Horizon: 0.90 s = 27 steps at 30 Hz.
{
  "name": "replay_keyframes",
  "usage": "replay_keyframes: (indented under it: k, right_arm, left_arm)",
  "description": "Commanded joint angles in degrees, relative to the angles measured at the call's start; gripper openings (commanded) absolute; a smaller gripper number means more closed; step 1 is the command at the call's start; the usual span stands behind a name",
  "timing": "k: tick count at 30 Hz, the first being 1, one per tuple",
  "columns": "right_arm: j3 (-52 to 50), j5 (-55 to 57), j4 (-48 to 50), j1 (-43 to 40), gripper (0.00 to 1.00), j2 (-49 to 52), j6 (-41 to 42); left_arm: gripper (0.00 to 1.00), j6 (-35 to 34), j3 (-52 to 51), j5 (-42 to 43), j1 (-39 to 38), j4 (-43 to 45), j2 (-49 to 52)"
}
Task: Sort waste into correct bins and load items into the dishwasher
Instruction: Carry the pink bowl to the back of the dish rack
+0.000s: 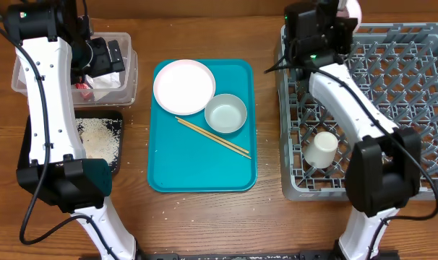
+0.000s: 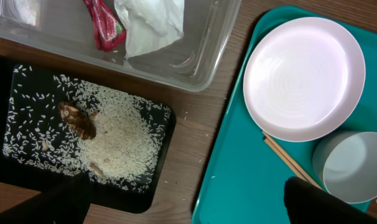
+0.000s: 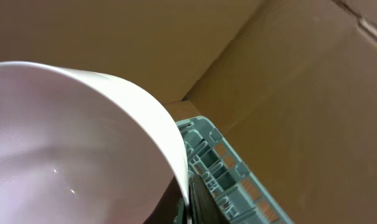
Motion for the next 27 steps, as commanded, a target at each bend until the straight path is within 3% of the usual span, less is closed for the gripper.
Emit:
replay_keyframes:
  k: [1,15,23,24,26,27]
  right_arm:
    - [0.15,-0.02,-0.07,0.55,0.04,3.15,-7.02]
    - [0.13,2.49,-3.63,1.53,0.07,8.55,-7.19]
    - [0.15,4.46,-7.3,6.71,0.09,8.55,-7.15]
    - [0.15,4.46,-7.72,7.21,0.11,8.55,-7.02]
    - [0.13,4.46,-7.85,8.24,0.47,8.57,-6.49]
    - [0.15,4.46,-7.82,8.7,0.5,8.55,-6.54]
  left_arm:
    - [1.0,-0.79,0.76,0.24,0.04,-0.09,-1.31]
    - [1.0,-0.79,0.76,0.24,0.04,-0.09,-1.31]
    - [1.0,-0.79,0.76,0.24,0.04,-0.09,-1.31]
    - [1.0,-0.79,0.76,0.24,0.04,-0.09,-1.31]
    - [1.0,-0.79,0.76,0.24,0.04,-0.09,-1.31]
    - [1.0,-0.79,0.76,0.24,0.04,-0.09,-1.31]
